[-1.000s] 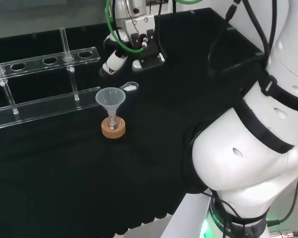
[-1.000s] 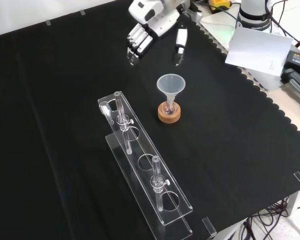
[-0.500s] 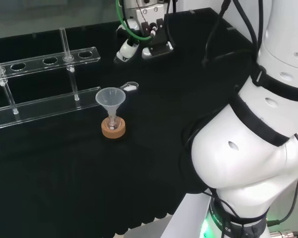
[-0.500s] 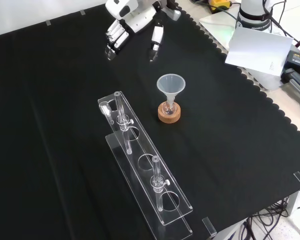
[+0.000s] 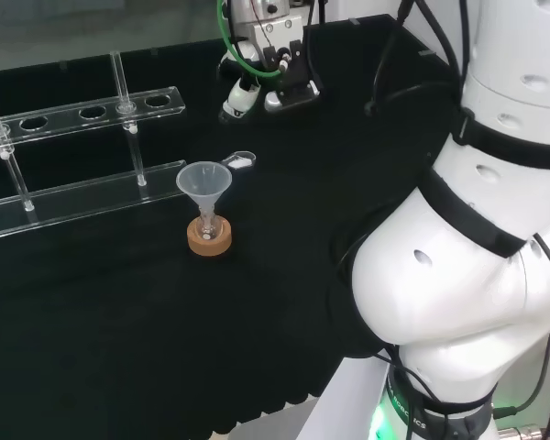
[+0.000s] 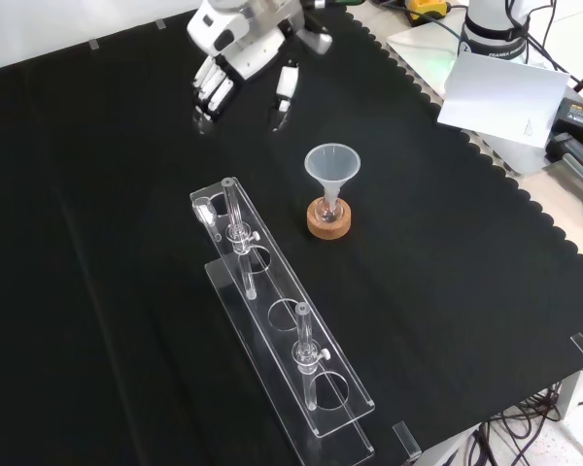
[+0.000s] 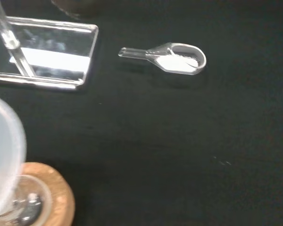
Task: Pick up the weighing funnel.
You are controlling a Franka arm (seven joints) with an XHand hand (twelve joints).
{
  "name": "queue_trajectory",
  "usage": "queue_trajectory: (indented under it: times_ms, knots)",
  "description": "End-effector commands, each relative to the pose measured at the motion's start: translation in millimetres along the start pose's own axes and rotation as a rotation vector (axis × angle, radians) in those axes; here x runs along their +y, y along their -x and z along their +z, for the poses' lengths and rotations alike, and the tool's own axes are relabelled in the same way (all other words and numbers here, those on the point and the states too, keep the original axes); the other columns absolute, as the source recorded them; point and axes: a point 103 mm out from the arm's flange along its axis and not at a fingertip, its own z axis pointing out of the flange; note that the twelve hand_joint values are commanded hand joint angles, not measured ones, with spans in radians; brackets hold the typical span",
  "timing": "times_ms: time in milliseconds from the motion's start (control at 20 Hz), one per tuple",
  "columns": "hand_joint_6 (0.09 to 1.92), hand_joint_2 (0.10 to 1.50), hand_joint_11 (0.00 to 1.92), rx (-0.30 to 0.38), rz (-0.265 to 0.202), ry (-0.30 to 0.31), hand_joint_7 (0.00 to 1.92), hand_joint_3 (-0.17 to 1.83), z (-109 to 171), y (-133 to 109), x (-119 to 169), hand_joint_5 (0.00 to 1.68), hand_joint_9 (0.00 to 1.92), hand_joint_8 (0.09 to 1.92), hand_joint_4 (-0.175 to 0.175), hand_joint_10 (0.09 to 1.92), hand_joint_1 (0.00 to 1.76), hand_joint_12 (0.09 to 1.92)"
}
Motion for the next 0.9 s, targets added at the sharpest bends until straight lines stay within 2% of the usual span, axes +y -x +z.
queue_trajectory:
  times_ms: [50,400,900]
  knots:
    - [0.09,0.95,0.37,-0.002,-0.004,-0.002,0.23,-0.17,29,25,56,0.48,0.46,0.7,-0.051,0.67,0.86,1.37]
    - [0.09,0.93,0.41,0.007,-0.013,-0.017,0.28,-0.17,52,26,86,0.53,0.51,0.7,-0.047,0.65,0.9,1.34]
    - [0.09,0.93,0.46,0.005,-0.004,-0.022,0.34,-0.17,81,25,105,0.61,0.57,0.69,-0.04,0.61,0.91,1.3]
